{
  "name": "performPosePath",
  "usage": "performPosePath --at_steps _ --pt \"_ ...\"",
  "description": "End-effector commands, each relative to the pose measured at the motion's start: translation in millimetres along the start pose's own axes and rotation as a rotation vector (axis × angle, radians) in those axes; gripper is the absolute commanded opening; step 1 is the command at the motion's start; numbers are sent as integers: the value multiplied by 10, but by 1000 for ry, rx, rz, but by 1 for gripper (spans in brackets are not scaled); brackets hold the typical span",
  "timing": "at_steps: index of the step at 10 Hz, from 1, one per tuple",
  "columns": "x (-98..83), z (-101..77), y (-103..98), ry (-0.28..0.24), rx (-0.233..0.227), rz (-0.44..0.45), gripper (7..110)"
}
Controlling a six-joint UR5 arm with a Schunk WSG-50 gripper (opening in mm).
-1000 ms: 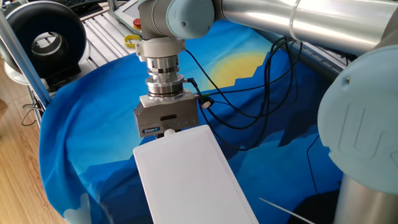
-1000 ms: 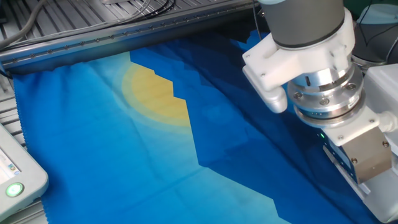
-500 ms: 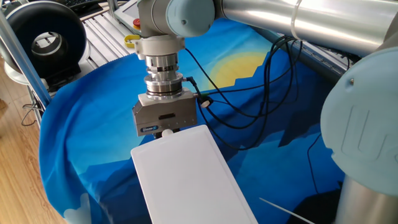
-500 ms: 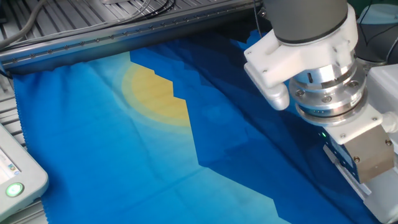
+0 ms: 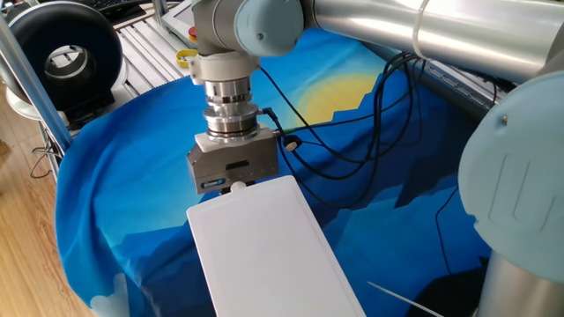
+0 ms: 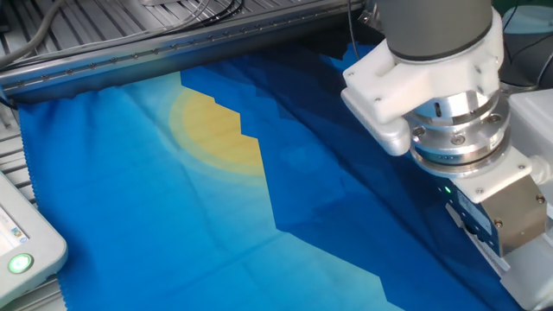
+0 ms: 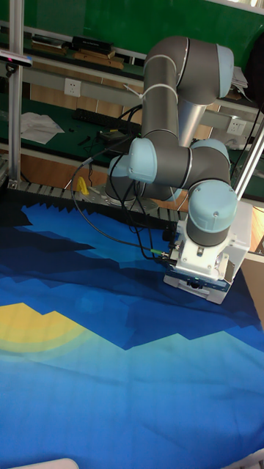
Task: Grasp the handle and open the drawer
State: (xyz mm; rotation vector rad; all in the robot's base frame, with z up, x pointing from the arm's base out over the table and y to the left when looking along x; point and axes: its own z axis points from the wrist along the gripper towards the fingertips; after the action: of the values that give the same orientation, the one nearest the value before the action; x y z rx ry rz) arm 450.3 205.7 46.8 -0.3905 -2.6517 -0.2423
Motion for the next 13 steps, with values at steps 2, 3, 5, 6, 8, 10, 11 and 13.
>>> performPosePath --at_steps 2,3,5,6,8,10,11,13 --pt "0 -33 143 -18 6 -14 7" --pt "-3 -26 169 -17 -10 -18 7" --pt "-29 -6 107 -17 -21 -26 7" --pt "-55 -3 58 -20 -20 -35 7" --pt "-73 -20 35 -23 -12 -42 7" --pt "-57 -50 162 -20 -11 -22 7" --pt "-39 -59 205 -18 -17 -18 7" --pt "-17 -72 178 -15 -16 -18 7"
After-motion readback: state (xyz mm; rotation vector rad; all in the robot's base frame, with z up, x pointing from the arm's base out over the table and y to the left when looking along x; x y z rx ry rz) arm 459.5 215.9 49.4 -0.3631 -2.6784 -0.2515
